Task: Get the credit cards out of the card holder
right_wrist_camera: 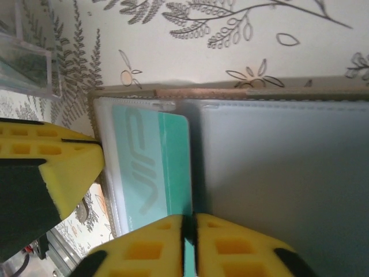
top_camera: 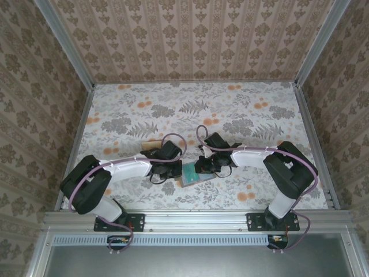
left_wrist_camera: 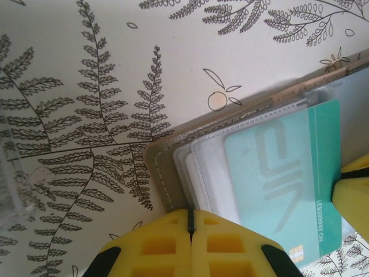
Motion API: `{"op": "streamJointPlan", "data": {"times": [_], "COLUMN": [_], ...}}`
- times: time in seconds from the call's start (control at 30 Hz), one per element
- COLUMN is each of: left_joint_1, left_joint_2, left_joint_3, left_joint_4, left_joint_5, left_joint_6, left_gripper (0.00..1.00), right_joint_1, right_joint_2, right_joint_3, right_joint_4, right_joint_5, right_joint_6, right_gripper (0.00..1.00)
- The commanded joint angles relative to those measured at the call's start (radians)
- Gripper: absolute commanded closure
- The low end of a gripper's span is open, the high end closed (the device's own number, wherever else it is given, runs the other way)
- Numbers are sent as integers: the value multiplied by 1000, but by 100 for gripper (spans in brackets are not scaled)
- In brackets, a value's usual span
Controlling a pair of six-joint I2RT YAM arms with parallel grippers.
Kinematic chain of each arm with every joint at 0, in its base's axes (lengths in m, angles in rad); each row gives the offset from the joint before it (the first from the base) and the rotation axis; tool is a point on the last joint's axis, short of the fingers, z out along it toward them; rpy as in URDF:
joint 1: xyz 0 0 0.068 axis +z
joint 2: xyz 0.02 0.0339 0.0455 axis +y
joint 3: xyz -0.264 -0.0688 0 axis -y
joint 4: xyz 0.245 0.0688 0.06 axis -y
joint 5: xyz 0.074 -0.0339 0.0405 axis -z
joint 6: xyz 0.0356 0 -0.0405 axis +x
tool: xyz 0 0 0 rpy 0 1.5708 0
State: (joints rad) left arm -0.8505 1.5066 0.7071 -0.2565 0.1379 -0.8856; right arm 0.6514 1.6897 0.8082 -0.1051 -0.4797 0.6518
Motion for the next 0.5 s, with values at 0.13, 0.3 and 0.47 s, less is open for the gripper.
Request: {"op": "streamJointPlan", "data": {"times": [0.13,0.3,0.47], "left_joint_1": [-8,-10,-11], "left_joint_2": [35,35,34], "left_joint_3": [8,6,4], "left_joint_4": [-42,-41,-39], "left_joint_5": [-1,-1,-1], "left_joint_6": [13,10,11], "left_gripper": [100,100,100], "right_joint_1": [5,12,9], "right_joint_2": [53,65,58], "right_joint_3": [2,3,2], "right_joint_4": [45,50,33], "right_joint_5": [-47,-48,-37], "right_joint_6": [22,26,18], "right_gripper": [80,80,97]}}
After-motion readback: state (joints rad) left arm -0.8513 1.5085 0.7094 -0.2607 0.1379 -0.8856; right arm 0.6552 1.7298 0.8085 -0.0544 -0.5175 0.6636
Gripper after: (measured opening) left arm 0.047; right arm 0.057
